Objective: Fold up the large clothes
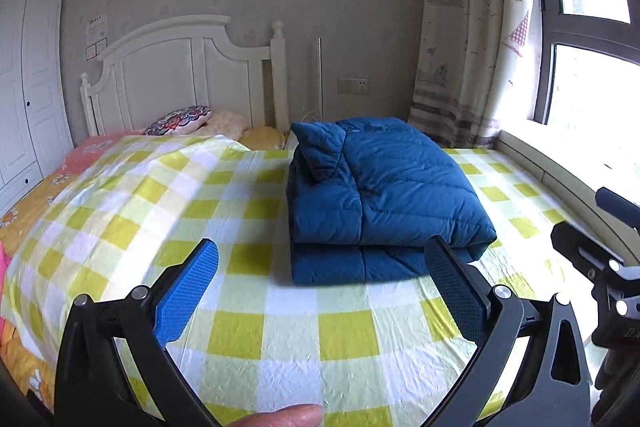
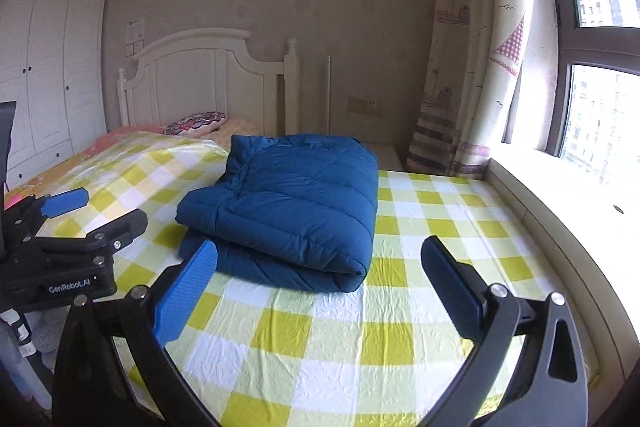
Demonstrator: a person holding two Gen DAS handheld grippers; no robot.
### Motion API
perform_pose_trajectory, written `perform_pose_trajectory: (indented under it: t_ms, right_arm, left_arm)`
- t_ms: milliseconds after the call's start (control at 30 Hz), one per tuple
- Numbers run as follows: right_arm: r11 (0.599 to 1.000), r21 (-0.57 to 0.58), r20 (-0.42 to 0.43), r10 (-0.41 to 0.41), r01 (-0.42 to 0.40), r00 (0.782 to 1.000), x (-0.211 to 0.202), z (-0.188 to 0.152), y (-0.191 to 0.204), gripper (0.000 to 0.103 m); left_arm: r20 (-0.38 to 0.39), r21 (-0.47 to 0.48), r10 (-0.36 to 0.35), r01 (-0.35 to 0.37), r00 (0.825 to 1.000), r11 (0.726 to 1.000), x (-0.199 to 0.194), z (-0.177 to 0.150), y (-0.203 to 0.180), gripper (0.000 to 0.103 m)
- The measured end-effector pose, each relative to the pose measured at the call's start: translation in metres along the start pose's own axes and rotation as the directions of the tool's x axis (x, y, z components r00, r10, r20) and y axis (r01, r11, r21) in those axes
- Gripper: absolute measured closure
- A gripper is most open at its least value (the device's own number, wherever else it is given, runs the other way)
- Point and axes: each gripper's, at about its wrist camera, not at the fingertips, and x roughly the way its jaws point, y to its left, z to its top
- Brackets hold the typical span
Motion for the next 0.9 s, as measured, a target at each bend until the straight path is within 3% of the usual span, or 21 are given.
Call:
perform_pose_trajectory:
  t_ms: [900]
  right_arm:
    - [1.0, -0.007, -0.007, 0.01, -0.01, 1.0, 0.0026, -0.0099, 0.0078, 0.002]
  left_arm:
    - [0.029, 0.007, 0.012, -0.013, 1.0, 1.0, -0.0092, -0.0015, 0.0004, 0.004]
